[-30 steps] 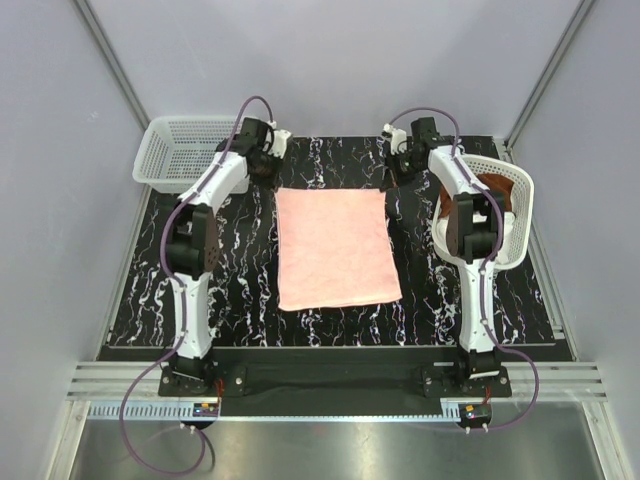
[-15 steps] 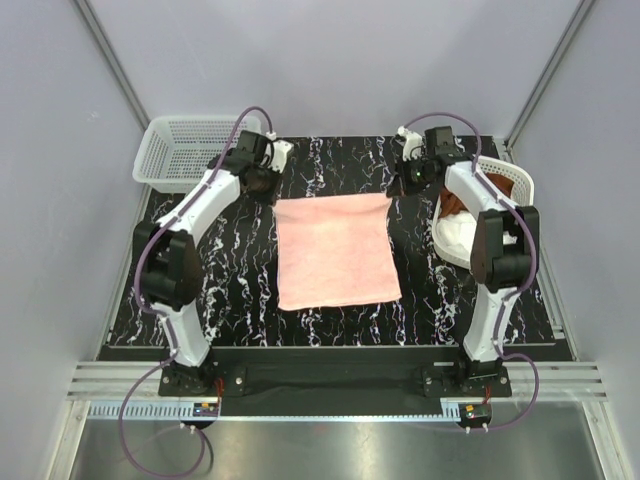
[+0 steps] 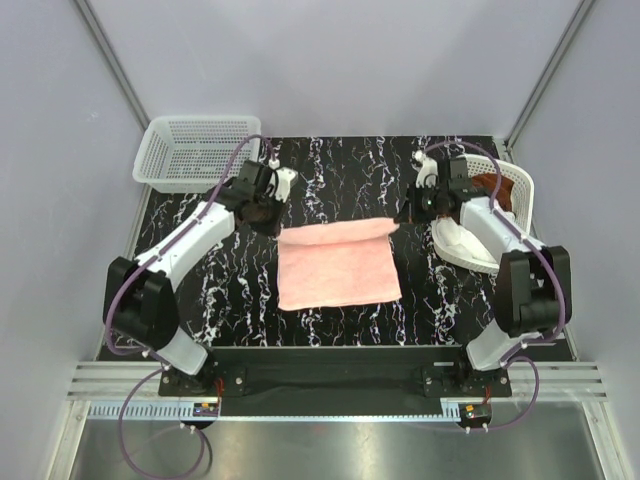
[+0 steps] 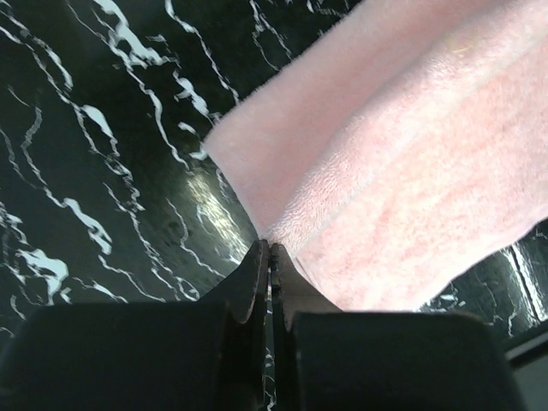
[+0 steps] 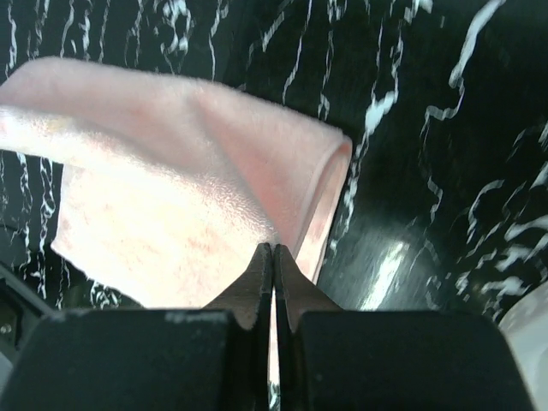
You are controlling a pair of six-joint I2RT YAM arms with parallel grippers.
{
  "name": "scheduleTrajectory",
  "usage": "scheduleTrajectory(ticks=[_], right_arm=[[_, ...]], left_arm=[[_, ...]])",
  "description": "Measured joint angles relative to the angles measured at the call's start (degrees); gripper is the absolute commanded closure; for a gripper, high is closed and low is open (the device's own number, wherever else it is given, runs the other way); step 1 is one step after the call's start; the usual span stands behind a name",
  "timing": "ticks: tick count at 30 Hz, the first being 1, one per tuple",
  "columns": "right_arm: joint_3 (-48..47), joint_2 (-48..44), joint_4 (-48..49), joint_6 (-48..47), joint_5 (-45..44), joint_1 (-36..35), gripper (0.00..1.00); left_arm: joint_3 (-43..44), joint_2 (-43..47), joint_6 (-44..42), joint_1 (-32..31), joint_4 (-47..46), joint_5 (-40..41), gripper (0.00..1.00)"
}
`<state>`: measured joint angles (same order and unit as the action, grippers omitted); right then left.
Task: Fold and stack the towels
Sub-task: Fold the towel
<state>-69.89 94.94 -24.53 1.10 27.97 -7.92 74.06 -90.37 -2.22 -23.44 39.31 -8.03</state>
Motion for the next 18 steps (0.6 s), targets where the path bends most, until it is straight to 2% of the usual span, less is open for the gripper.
scheduleTrajectory(ticks=[5, 11, 18], right_arm=[[8.8, -5.3, 1.1, 4.9, -0.4, 0.0, 1.00], [13.2, -10.5, 1.1, 8.8, -0.5, 0.0, 1.00], [17.3, -14.6, 0.9, 12.0, -0.5, 0.0, 1.00]], left_arm=[[-4.9, 2.9, 2.8, -3.1, 0.3, 1.2, 1.00], [-10.6, 6.0, 6.1, -4.4, 1.1, 2.1, 1.00], [-12.0, 8.7, 8.3, -5.1, 1.7, 2.8, 1.00]])
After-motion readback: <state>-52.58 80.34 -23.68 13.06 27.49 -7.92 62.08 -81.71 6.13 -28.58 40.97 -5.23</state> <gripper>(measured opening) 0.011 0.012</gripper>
